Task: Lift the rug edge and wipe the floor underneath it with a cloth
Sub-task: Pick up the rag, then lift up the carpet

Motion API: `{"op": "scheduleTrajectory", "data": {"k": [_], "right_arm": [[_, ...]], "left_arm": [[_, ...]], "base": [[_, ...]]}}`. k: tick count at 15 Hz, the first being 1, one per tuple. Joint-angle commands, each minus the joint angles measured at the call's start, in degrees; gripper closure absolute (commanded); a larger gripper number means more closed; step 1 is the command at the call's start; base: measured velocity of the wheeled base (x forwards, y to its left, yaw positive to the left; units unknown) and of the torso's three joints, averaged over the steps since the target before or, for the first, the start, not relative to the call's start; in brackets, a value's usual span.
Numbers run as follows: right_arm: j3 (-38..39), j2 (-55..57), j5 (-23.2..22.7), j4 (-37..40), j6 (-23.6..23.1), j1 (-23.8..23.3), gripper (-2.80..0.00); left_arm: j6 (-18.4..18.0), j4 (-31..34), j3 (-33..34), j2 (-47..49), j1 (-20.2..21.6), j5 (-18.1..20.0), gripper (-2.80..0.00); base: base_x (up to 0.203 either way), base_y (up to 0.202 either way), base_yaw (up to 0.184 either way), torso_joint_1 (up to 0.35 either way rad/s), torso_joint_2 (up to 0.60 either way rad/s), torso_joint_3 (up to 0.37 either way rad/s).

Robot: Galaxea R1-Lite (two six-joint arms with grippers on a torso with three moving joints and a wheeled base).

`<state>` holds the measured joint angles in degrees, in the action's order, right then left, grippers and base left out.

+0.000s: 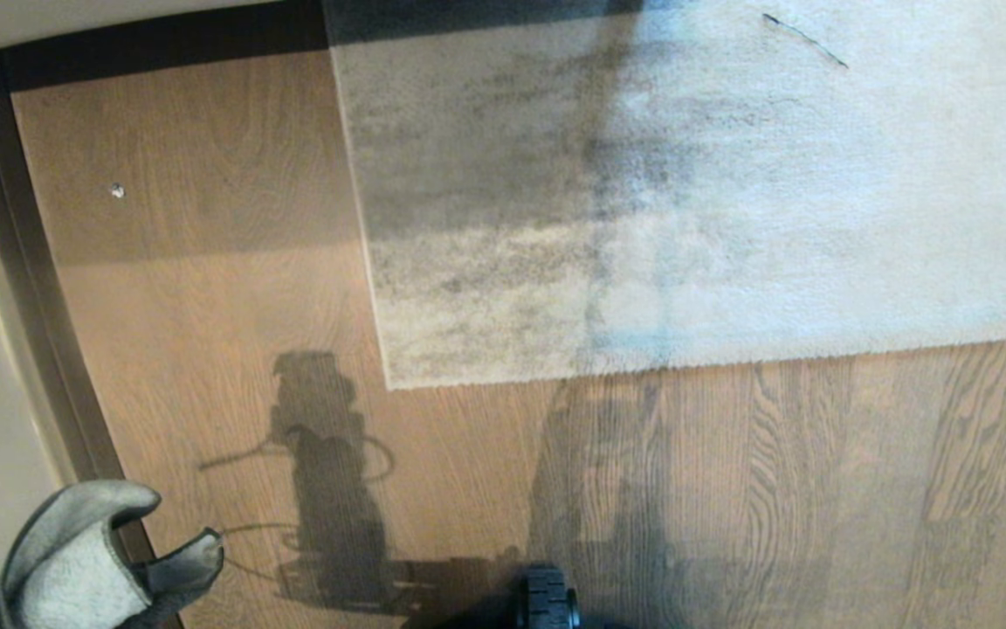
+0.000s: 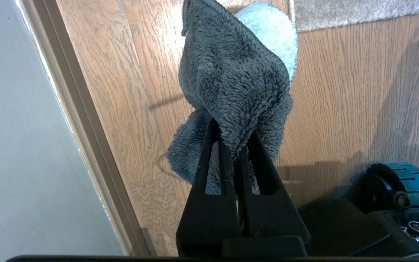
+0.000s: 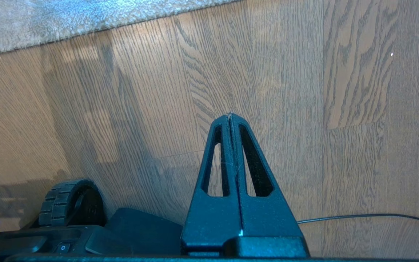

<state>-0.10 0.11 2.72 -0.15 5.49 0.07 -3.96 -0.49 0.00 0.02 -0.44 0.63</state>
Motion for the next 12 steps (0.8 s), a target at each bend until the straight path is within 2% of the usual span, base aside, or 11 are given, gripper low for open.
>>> {"op": "scheduleTrajectory", "data": {"k": [1, 12], "right_arm": [[0.0, 0.0, 0.0, 0.0, 0.1, 0.0, 0.0], [0.0, 0.0, 0.0, 0.0, 0.1, 0.0, 0.0]], "left_arm": [[0.0, 0.0, 0.0, 0.0, 0.0, 0.0, 0.0], [0.0, 0.0, 0.0, 0.0, 0.0, -0.1, 0.0]], "base": [[0.0, 0.0, 0.0, 0.0, 0.0, 0.0], [0.0, 0.0, 0.0, 0.0, 0.0, 0.0]]}}
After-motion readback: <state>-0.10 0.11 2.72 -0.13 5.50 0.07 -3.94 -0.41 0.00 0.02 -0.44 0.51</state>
